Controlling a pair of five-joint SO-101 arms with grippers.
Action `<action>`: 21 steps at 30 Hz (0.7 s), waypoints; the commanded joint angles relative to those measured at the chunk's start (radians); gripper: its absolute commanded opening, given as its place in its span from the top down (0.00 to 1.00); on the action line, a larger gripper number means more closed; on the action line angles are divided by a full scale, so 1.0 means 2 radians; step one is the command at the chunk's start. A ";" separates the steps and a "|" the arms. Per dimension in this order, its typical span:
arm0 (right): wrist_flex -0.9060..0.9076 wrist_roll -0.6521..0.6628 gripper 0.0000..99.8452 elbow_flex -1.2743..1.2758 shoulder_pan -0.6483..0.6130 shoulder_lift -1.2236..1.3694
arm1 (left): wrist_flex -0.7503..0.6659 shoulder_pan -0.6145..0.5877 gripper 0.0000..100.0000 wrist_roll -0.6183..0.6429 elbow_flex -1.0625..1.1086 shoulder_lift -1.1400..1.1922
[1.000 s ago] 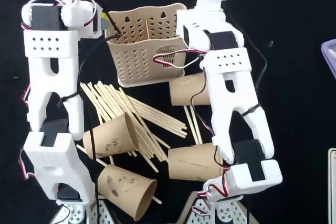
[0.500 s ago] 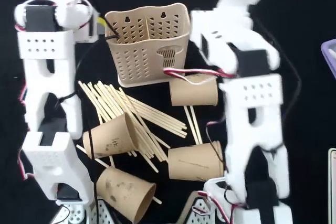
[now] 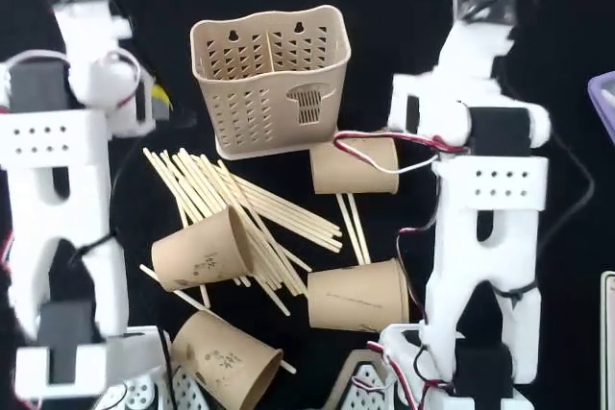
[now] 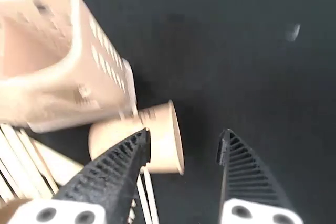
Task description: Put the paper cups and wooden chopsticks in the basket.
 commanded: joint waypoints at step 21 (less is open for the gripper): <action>-0.189 0.099 0.78 0.298 -0.027 -0.055 | -0.340 -0.074 0.78 -0.012 0.601 -0.256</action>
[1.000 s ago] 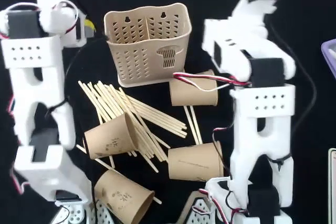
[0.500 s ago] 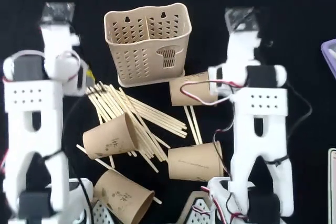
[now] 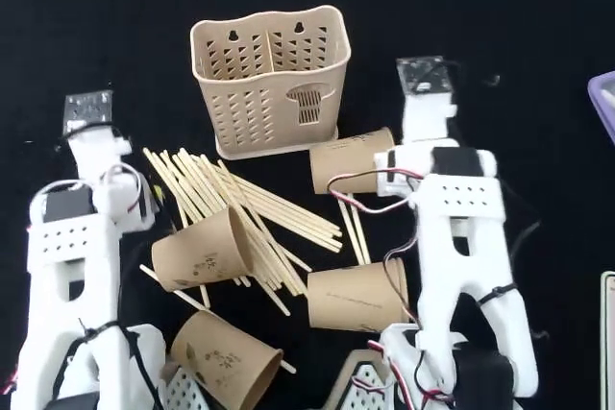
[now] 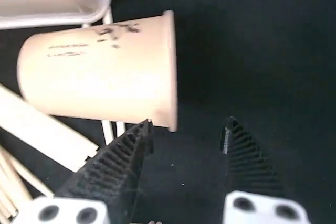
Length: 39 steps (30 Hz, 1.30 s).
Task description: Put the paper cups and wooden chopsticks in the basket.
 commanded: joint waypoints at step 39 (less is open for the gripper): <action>0.048 0.130 0.99 0.043 0.041 -0.225 | -0.086 -0.007 0.78 0.005 0.066 -0.012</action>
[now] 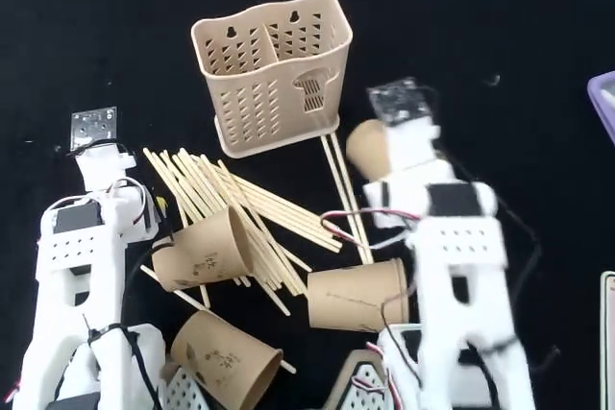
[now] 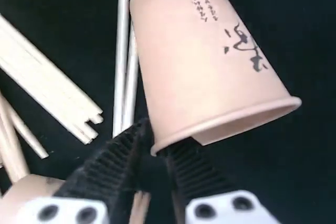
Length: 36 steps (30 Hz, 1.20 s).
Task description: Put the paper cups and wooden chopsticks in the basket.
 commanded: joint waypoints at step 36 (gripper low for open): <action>0.302 0.278 0.99 -0.935 -0.123 0.498 | -0.009 -0.002 0.78 0.005 -0.005 -0.007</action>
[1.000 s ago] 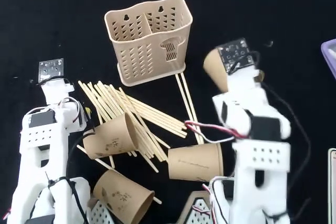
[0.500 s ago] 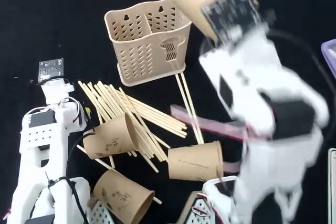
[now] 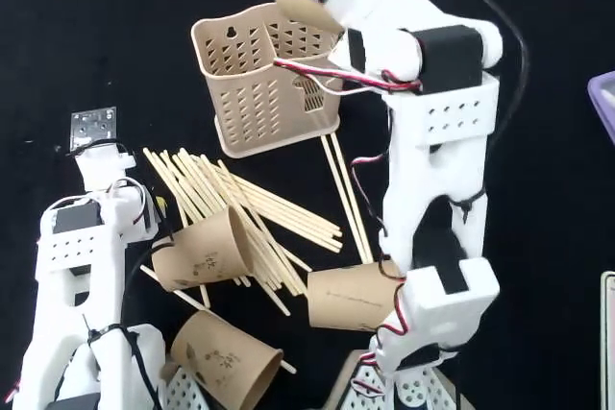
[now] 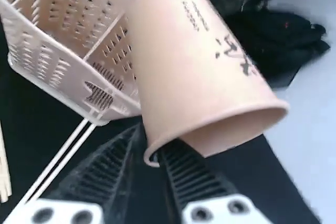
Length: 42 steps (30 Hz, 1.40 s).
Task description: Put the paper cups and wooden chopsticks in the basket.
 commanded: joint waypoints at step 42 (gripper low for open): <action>-0.081 -0.075 0.79 0.069 -0.069 0.000 | -0.007 -0.002 0.78 0.004 -0.005 -0.011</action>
